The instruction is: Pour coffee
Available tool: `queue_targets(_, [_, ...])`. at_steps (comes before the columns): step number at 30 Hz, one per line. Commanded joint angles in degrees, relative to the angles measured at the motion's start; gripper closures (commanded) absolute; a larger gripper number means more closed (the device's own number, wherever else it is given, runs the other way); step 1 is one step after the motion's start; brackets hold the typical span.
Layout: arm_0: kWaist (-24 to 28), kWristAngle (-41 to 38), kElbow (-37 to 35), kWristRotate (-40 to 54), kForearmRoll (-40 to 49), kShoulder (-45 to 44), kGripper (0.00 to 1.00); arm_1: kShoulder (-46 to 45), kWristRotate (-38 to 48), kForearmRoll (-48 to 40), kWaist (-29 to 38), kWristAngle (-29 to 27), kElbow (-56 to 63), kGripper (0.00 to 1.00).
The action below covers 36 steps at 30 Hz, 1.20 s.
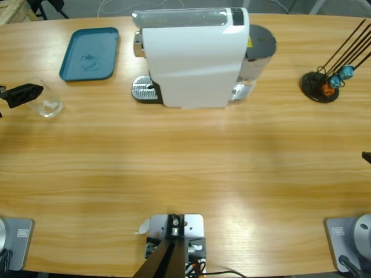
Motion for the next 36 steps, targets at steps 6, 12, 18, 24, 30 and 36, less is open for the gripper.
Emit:
queue_targets(6, [8.73,2.93,2.01,-1.91,-2.44,10.58,0.0,-2.88,1.1,-1.75,-0.41,1.84,4.28,0.0])
queue_targets(12, [10.42,-1.07,2.23,-2.91,-4.23,15.06,0.0,-3.11,1.19,-2.19,-0.45,2.67,4.67,0.0])
queue_targets(18, [12.79,-3.38,2.45,-2.91,-4.89,15.59,0.0,-3.73,1.4,-2.72,-0.46,2.98,5.16,0.004])
queue_targets(24, [14.02,-4.11,2.45,-2.66,-6.94,18.35,0.0,-4.04,1.49,-2.72,-0.41,3.07,5.3,0.004])
queue_targets(30, [15.22,-5.82,2.34,-1.85,-9.63,21.02,0.0,-3.8,1.49,-3.2,-0.43,3.35,5.5,0.004])
queue_targets(36, [16.52,-6.38,2.27,-1.73,-11.55,22.8,0.0,-3.62,1.49,-3.72,-0.41,3.4,5.83,0.004])
